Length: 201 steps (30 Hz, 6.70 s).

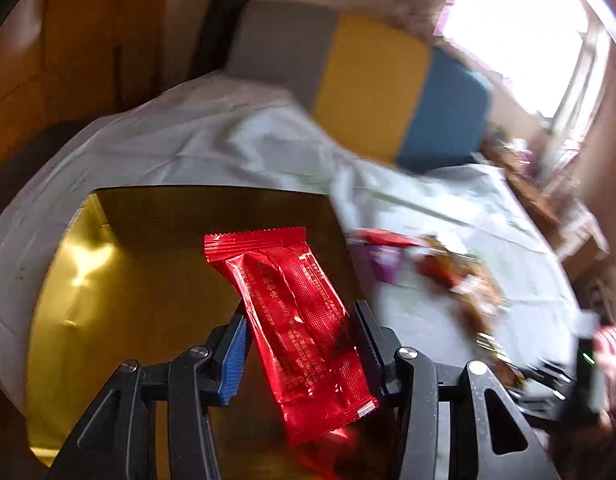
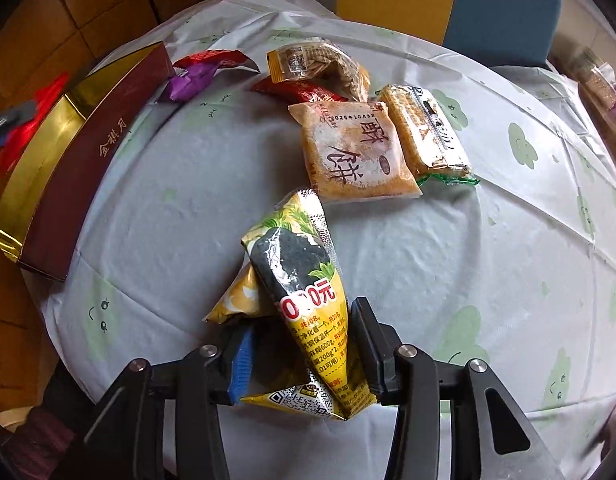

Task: Organize snacks
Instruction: 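Lower the red wrapper into the gold tin and open the left tool, then carry the cone snack into the gold tin and release it, then move the left tool to the purple candy and grasp it, then lift the purple candy with the left tool while the right tool grasps the red-white wrapper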

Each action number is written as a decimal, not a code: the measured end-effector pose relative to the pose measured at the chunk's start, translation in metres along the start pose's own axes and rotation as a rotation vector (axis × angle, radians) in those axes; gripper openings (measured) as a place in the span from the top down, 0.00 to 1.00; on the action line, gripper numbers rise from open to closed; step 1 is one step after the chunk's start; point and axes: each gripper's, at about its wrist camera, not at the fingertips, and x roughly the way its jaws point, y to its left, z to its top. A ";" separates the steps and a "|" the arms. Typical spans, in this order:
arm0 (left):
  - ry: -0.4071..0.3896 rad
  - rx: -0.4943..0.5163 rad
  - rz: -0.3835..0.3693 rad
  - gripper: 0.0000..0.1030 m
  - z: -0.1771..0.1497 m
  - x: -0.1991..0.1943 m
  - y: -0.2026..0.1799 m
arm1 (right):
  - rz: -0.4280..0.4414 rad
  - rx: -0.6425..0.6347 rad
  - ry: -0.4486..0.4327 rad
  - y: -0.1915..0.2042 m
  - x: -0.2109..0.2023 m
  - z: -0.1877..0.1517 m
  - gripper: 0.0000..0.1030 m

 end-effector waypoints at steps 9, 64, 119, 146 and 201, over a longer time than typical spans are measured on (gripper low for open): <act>0.061 0.010 0.106 0.51 0.035 0.066 0.020 | -0.014 -0.028 0.004 0.012 0.000 -0.001 0.56; -0.107 -0.147 0.254 0.27 -0.093 -0.058 0.040 | 0.272 0.010 -0.147 0.147 -0.062 0.033 0.65; -0.011 0.421 0.003 0.58 -0.004 -0.016 -0.117 | 0.066 0.110 -0.139 -0.022 -0.045 0.030 0.16; 0.242 0.583 0.177 0.73 0.025 0.134 -0.166 | 0.210 0.231 -0.287 -0.037 -0.085 0.038 0.13; -0.042 0.433 -0.154 0.65 -0.133 0.042 -0.152 | 0.248 -0.226 -0.125 0.070 -0.028 0.127 0.33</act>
